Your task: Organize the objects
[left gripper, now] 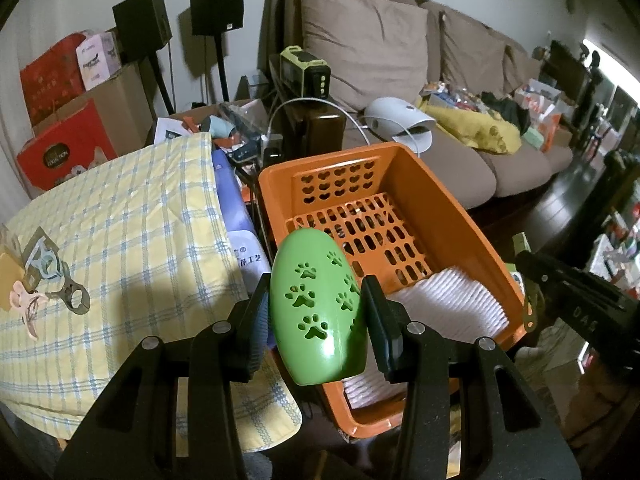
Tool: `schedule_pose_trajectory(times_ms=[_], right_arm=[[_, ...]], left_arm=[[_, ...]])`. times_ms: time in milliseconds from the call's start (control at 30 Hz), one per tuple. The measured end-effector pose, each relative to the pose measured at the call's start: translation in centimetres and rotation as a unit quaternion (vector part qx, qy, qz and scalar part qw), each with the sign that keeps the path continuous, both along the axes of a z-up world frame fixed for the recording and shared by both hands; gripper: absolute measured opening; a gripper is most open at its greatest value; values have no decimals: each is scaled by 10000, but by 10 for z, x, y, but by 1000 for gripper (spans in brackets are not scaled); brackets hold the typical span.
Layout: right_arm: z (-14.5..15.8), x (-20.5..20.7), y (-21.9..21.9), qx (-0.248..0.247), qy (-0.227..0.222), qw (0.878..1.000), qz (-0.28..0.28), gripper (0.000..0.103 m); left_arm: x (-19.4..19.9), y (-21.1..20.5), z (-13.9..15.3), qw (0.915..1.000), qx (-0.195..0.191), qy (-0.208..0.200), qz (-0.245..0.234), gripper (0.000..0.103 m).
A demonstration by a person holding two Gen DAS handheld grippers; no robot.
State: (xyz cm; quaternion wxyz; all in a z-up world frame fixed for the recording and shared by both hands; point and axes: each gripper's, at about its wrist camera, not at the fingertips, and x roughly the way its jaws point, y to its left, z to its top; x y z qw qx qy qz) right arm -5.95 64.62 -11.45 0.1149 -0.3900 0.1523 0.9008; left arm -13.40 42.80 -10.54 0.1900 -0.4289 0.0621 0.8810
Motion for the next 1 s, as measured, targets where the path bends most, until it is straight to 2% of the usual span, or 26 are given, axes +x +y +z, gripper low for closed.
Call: schedule_pose_trajectory(times_ms=[1000], right_arm=[[-10,-4,1,-8,-129,9999,6,25]], left_arm=[[-6,4,-17,9997,-121,-188,-31,40]])
